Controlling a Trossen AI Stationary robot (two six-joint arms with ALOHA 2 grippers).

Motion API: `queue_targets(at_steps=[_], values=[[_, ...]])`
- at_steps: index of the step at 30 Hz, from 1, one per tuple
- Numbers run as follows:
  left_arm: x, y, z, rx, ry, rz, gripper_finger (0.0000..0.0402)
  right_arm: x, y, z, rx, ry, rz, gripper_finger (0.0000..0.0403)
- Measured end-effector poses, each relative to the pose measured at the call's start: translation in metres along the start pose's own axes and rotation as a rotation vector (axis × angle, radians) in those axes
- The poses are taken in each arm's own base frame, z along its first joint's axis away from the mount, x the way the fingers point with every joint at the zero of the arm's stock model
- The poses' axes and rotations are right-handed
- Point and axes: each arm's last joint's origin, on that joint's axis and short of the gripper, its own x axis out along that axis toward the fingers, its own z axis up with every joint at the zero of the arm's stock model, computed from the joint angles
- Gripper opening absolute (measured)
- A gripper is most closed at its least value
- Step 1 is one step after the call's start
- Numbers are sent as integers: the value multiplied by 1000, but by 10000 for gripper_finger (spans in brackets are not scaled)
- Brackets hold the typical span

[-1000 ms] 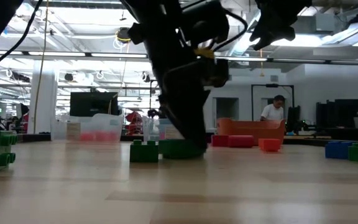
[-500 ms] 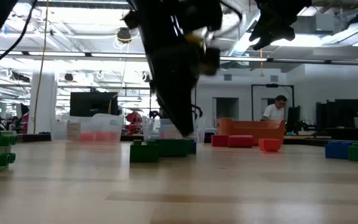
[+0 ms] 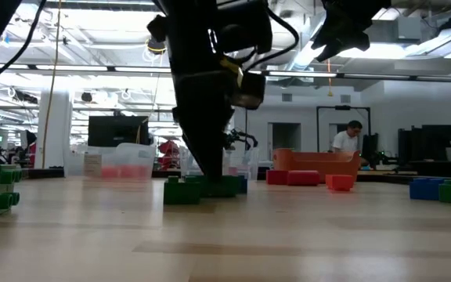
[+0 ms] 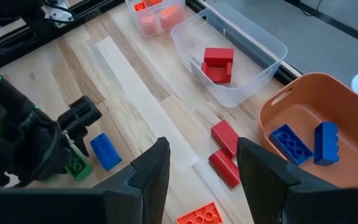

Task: Sort blocks
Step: Put the green game piece into the blue bin

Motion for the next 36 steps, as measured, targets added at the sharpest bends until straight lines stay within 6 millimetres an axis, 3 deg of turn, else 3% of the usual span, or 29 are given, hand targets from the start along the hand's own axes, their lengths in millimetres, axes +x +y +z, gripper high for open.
queue_targets(at_steps=[4,8,14,20,26,32,36], values=[[14,1,-2,24,32,12,212,0,0,0,-1,2,0,193],[15,1,-3,39,38,23,204,0,0,0,-3,3,1,193],[7,8,0,21,20,31,133,-9,0,2,-5,3,11,193],[-23,35,13,-55,-79,-33,133,-42,-2,14,-1,-70,38,193],[-88,70,36,-59,-390,-242,133,-62,16,4,-265,-85,247,193],[-117,114,53,-162,-580,-584,135,-53,45,4,-457,-112,361,193],[-126,124,58,-179,-604,-749,136,-39,60,11,-547,-84,370,200]])
